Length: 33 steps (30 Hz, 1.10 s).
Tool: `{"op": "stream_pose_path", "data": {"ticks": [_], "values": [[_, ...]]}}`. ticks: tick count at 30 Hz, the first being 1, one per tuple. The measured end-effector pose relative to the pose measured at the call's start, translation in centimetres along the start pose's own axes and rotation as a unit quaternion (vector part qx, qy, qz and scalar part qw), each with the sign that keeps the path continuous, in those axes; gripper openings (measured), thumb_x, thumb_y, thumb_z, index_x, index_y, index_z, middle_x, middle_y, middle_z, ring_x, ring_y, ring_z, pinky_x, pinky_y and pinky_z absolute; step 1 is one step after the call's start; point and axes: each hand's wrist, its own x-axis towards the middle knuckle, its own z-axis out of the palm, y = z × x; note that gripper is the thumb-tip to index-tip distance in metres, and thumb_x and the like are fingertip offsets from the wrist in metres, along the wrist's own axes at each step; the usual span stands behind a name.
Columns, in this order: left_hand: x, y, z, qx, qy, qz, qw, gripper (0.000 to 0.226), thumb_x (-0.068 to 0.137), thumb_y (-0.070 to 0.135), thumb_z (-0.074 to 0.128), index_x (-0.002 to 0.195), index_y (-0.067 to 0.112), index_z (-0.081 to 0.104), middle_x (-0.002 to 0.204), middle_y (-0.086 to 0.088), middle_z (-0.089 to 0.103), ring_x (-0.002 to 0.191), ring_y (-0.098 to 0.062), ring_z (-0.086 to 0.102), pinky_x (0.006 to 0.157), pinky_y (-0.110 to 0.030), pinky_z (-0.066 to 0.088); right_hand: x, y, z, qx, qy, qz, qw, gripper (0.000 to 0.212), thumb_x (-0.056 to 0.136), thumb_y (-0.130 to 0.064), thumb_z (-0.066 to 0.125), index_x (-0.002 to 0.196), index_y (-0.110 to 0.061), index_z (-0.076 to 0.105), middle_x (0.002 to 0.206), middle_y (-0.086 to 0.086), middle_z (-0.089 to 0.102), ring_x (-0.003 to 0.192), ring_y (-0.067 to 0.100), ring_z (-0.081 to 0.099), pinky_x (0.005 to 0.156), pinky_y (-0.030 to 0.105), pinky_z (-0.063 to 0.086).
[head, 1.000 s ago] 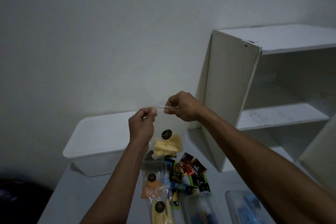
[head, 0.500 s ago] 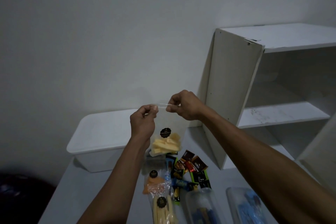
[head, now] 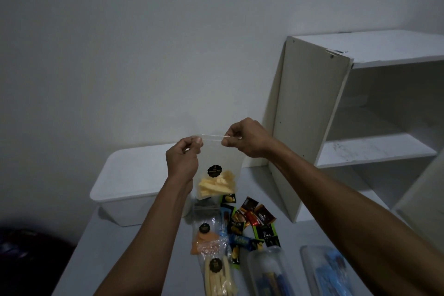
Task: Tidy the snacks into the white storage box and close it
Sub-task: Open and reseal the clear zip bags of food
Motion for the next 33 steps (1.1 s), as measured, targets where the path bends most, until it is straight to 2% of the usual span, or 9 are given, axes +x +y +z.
{"op": "stream_pose_path", "data": {"ticks": [4,9,13,18,21,25,28,33], "values": [[0.2,0.0,0.0,-0.001,-0.001,-0.006,1.000,0.005,0.090,0.022,0.068,0.085,0.022,0.070,0.083,0.005,0.068,0.077,-0.011,0.058,0.071,-0.028,0.044,0.3,0.2,0.4,-0.012,0.026,-0.006,1.000,0.014,0.086,-0.032,0.073,0.082,-0.018,0.071,0.082,-0.009,0.069,0.078,0.007,0.063,0.066,0.025,0.048],[0.9,0.1,-0.8,0.002,0.001,0.002,1.000,0.006,0.091,0.020,0.068,0.085,0.021,0.070,0.083,0.005,0.067,0.077,-0.011,0.057,0.071,-0.027,0.043,0.3,0.6,0.1,0.009,0.017,-0.003,1.000,0.019,0.087,-0.029,0.073,0.088,-0.010,0.073,0.084,-0.009,0.068,0.075,-0.001,0.059,0.059,0.013,0.038],[1.1,0.2,-0.9,0.031,-0.017,0.015,0.999,0.008,0.092,0.020,0.065,0.085,0.021,0.069,0.085,0.004,0.067,0.079,-0.013,0.058,0.072,-0.028,0.044,0.7,0.8,0.1,0.002,0.026,-0.004,1.000,0.019,0.086,-0.029,0.074,0.087,-0.010,0.073,0.089,-0.003,0.072,0.083,0.009,0.064,0.064,0.017,0.044],[1.6,1.0,-1.9,0.115,-0.075,0.059,0.989,0.008,0.092,0.018,0.066,0.092,0.011,0.070,0.091,0.001,0.069,0.082,-0.014,0.061,0.073,-0.023,0.046,0.9,1.0,-0.5,-0.019,0.006,-0.013,1.000,0.017,0.086,-0.029,0.075,0.084,-0.012,0.072,0.084,-0.008,0.069,0.082,0.010,0.065,0.065,0.023,0.045],[1.8,1.4,-2.3,0.154,-0.100,0.082,0.980,0.004,0.090,0.018,0.068,0.088,0.015,0.070,0.088,0.003,0.069,0.082,-0.011,0.060,0.074,-0.020,0.047,1.2,1.0,-0.6,-0.032,0.016,-0.012,0.999,0.017,0.085,-0.031,0.075,0.085,-0.014,0.073,0.084,-0.007,0.071,0.083,0.011,0.066,0.072,0.029,0.052],[2.4,1.6,-2.6,0.173,-0.093,0.094,0.976,0.004,0.089,0.018,0.069,0.087,0.017,0.071,0.089,0.004,0.070,0.084,-0.012,0.060,0.076,-0.022,0.049,1.1,1.3,-0.7,-0.001,0.012,-0.007,1.000,0.014,0.085,-0.028,0.075,0.085,-0.014,0.072,0.083,-0.007,0.070,0.078,0.006,0.064,0.066,0.021,0.045],[2.5,1.7,-2.3,0.182,-0.090,0.091,0.975,0.004,0.089,0.019,0.070,0.085,0.019,0.072,0.088,0.005,0.070,0.083,-0.012,0.060,0.076,-0.024,0.048,0.9,1.8,-0.8,-0.002,0.023,0.001,1.000,0.017,0.086,-0.027,0.074,0.087,-0.010,0.073,0.088,-0.003,0.072,0.080,0.007,0.063,0.063,0.017,0.043],[2.6,1.3,-2.5,0.184,-0.081,0.079,0.976,0.005,0.089,0.018,0.070,0.084,0.019,0.072,0.088,0.002,0.071,0.083,-0.013,0.060,0.077,-0.026,0.049,0.7,2.3,-0.8,0.025,0.018,0.007,1.000,0.016,0.083,-0.026,0.077,0.082,-0.011,0.073,0.086,-0.006,0.072,0.079,0.003,0.064,0.067,0.017,0.044]]}}
